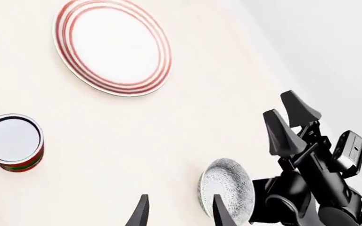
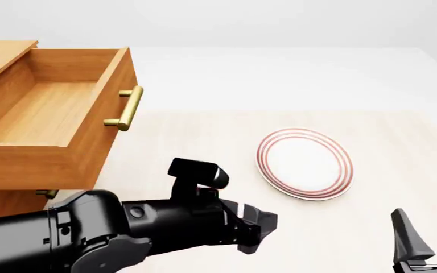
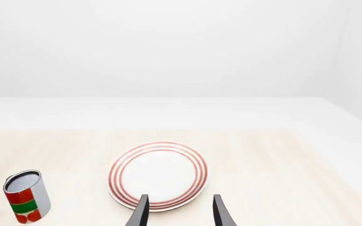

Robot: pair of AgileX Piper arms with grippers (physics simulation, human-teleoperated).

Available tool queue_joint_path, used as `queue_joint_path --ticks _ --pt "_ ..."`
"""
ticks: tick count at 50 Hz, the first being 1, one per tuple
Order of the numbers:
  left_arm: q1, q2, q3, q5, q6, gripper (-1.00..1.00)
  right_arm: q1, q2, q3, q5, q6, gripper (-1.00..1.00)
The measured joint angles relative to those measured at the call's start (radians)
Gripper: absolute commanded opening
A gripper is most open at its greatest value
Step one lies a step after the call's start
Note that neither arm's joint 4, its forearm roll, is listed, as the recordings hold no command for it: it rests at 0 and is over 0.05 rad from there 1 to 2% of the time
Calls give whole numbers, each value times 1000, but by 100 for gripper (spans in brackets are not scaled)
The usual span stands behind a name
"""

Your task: Put the bowl in the top drawer of the cabinet.

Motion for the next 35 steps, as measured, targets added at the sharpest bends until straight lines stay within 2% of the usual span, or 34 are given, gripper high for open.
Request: queue_joint_path --ticks 35 --pt "-85 181 -79 -14 -80 100 0 0 0 0 0 100"
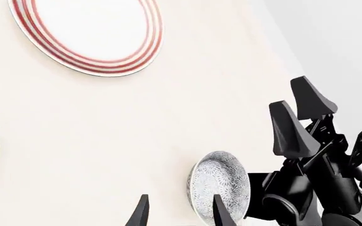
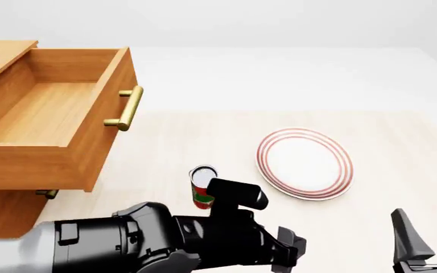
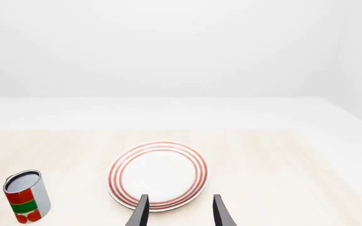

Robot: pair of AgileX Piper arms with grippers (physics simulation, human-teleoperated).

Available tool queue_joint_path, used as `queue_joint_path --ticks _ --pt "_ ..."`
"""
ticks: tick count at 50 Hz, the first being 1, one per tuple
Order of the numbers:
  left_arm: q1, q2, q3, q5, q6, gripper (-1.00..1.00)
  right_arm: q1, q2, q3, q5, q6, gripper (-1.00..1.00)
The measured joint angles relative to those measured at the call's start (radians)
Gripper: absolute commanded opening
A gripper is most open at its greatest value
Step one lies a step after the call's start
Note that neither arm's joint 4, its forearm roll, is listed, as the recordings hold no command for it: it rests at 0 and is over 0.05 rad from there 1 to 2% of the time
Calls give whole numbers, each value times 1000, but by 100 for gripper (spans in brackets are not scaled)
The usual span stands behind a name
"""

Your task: Put the bowl in the top drawer of the cabinet.

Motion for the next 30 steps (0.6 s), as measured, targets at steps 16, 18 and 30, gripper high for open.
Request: queue_joint_path --ticks 16,18,30 --pt "-36 60 -18 -21 -31 100 0 0 0 0 0 100" --pt "-39 66 -20 -23 -35 100 0 0 0 0 0 100" --pt "-60 96 -21 -43 -62 100 0 0 0 0 0 100"
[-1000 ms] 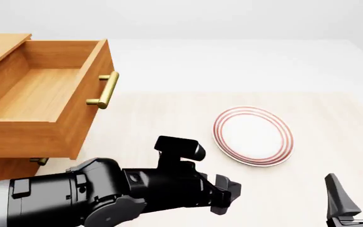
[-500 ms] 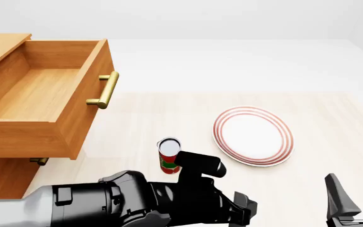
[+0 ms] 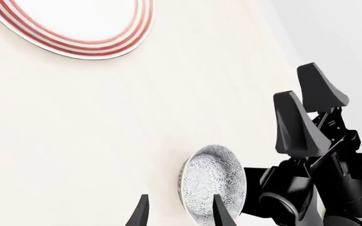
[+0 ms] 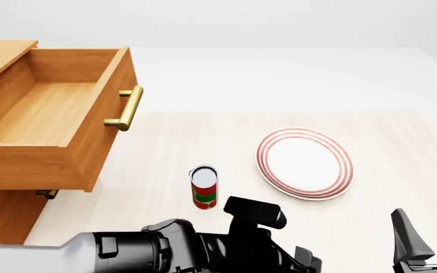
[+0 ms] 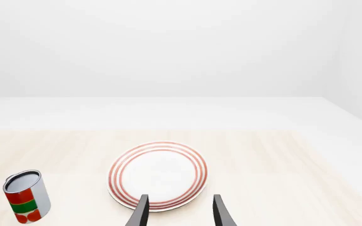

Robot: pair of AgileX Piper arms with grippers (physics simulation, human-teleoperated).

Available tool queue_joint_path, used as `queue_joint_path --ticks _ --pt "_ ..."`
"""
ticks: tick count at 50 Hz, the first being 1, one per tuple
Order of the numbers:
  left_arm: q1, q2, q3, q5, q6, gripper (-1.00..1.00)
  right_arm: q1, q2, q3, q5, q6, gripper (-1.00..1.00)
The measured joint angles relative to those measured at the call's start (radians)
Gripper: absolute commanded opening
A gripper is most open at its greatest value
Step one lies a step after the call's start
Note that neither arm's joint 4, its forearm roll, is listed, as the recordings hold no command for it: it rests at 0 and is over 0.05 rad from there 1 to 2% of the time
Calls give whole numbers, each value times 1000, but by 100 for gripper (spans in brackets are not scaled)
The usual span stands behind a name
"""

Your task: Put the bowl in the top drawer of the cabinet.

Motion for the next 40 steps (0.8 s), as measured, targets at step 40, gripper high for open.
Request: queue_joint_path --ticks 40 --pt "-63 106 4 -82 -84 100 0 0 0 0 0 100"
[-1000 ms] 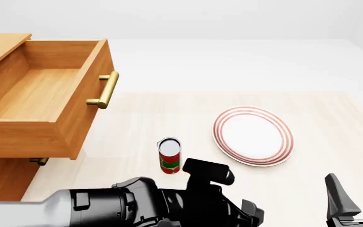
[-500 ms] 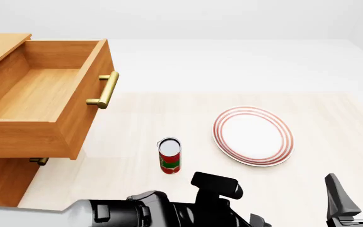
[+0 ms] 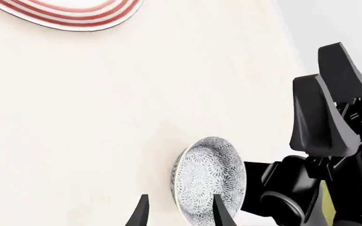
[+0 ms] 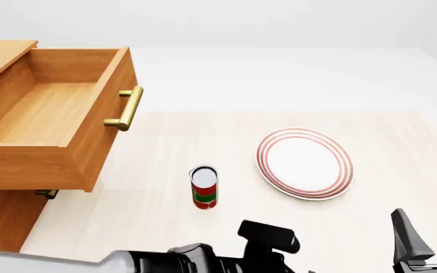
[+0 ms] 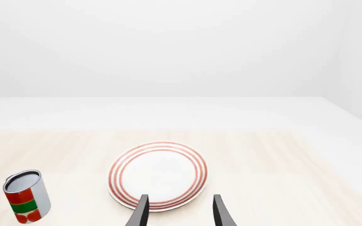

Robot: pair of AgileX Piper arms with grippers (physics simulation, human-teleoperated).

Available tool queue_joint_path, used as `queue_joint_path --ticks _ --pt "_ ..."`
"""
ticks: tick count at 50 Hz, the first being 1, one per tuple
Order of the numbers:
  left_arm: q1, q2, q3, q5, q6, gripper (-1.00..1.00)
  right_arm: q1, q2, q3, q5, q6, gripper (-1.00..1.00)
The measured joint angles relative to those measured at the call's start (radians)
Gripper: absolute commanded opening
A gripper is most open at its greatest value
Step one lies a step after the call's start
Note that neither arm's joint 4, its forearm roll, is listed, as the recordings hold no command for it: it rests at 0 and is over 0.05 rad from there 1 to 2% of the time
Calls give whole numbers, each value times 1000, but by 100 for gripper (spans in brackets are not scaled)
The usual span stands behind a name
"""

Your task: Put the bowl in the top drawer of the cabinet.

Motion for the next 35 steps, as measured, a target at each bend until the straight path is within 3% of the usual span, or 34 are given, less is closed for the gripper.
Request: queue_joint_path --ticks 35 --pt "-30 75 -8 -44 -50 100 0 0 0 0 0 100"
